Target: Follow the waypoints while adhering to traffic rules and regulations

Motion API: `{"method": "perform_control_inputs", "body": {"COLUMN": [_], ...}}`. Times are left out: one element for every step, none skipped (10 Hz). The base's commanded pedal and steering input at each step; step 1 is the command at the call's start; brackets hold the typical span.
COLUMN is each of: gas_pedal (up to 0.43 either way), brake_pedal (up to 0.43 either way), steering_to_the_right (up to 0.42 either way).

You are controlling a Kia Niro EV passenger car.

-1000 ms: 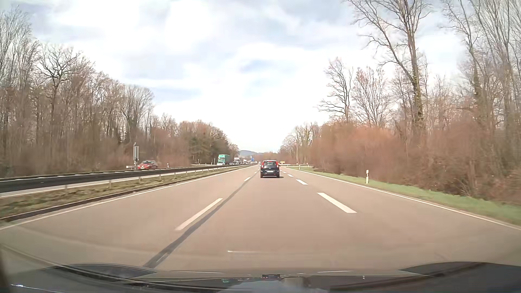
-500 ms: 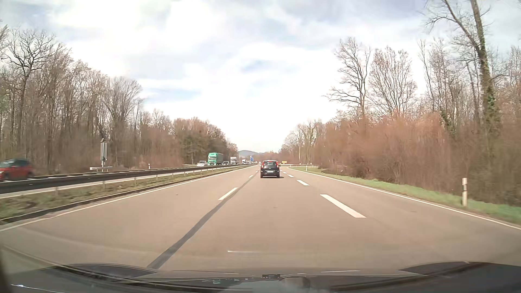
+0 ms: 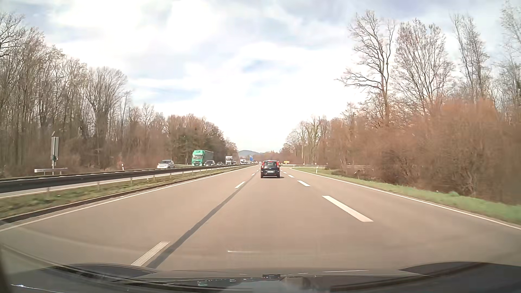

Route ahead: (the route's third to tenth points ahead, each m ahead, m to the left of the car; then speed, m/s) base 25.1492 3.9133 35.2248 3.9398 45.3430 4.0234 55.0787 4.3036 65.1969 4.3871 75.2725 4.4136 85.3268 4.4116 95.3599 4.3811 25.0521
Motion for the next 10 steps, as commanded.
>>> {"method": "perform_control_inputs", "body": {"gas_pedal": [0.059, 0.059, 0.059, 0.059, 0.059, 0.067, 0.067, 0.079, 0.087, 0.087], "brake_pedal": [0.000, 0.000, 0.000, 0.000, 0.000, 0.000, 0.000, 0.000, 0.000, 0.000], "steering_to_the_right": [0.001, 0.001, 0.001, 0.001, 0.001, 0.001, 0.001, 0.001, 0.001, 0.001]}}
